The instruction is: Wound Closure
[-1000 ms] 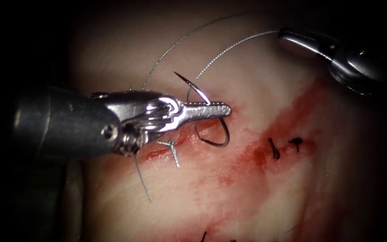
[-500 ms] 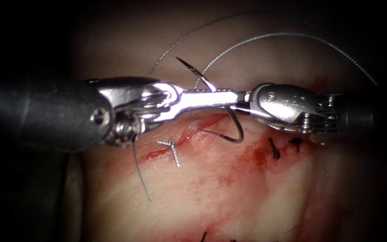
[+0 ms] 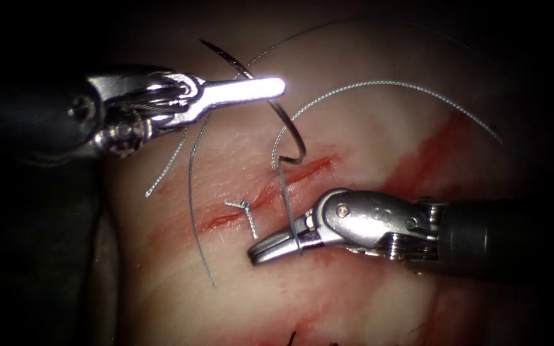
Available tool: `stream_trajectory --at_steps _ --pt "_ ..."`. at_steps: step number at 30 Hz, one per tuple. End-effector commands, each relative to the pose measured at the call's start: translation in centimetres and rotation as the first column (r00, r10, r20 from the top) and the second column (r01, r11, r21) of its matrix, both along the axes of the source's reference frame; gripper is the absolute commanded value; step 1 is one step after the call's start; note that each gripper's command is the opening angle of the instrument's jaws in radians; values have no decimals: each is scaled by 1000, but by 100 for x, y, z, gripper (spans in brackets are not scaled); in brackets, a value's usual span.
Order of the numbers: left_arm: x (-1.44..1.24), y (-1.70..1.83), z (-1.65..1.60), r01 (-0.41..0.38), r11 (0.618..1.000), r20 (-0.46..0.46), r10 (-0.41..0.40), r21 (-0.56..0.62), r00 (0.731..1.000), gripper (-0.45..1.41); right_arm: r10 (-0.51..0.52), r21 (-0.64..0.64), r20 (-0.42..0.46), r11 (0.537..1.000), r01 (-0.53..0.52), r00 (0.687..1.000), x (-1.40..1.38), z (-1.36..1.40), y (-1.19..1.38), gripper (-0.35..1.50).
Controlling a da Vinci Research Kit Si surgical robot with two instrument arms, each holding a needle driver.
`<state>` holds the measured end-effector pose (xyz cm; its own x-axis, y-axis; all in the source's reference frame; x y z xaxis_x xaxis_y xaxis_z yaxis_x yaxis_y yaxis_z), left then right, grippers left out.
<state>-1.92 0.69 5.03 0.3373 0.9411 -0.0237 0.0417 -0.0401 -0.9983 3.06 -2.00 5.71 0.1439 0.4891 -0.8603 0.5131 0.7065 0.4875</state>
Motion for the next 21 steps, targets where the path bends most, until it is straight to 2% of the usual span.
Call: stream_trajectory --at_steps 1,13,15,21 --pt "2 3 7 14 1000 -15 -14 -12 1000 -45 -14 25 21 1000 13 1000 -5 0 -9 -35" --pt "84 37 34 133 988 -122 -142 -78 982 -45 -154 218 136 968 122 979 -47 -8 -53 -35" --pt "102 42 39 154 983 -143 -168 -104 975 -45 -201 281 180 949 145 963 -62 -14 -64 -35" --pt "132 52 44 182 972 -197 -209 -145 958 -45 -284 362 261 915 180 923 -91 -27 -78 -35"
